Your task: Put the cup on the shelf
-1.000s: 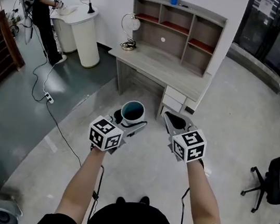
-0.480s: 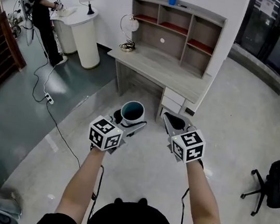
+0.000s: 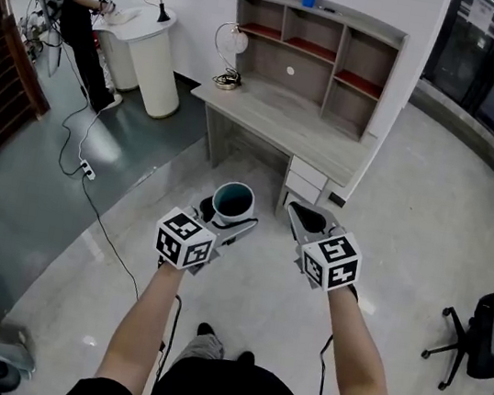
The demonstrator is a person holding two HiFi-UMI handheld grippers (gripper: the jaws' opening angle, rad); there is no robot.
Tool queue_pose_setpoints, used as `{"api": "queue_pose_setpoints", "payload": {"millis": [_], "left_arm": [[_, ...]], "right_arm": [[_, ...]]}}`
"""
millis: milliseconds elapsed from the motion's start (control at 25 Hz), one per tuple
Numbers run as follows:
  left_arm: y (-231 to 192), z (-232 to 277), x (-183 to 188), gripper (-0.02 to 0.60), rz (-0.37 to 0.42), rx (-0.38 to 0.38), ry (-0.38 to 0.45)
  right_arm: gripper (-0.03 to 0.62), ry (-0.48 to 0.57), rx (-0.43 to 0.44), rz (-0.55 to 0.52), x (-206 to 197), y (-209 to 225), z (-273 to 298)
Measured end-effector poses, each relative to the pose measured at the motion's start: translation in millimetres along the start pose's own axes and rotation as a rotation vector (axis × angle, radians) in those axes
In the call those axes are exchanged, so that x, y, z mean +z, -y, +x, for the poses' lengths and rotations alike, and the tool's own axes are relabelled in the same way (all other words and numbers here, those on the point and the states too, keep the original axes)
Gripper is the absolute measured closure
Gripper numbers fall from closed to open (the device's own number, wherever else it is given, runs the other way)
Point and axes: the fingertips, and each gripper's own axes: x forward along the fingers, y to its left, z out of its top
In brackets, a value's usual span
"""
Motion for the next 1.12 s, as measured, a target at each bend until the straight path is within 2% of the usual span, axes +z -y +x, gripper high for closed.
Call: {"api": "queue_pose_setpoints", "payload": {"millis": [280, 840, 1120], "left_arm": [[-42.1, 21.6, -0.5, 0.213, -0.005, -0.015, 0.011], [-188.1, 55.3, 27.7, 0.213, 0.009, -0.059, 0.019], [-239.5, 61.5, 37.1, 0.213, 0.024, -0.079, 0.018]], "right_arm": [[0.583, -0.009, -0.005, -0.006, -0.2, 16.3, 43.3], [0.583, -0.021, -0.063, -0.02, 31.6, 54.9, 178.8], [0.583, -0.009, -0.084, -0.015, 45.8, 62.8, 231.4]]}}
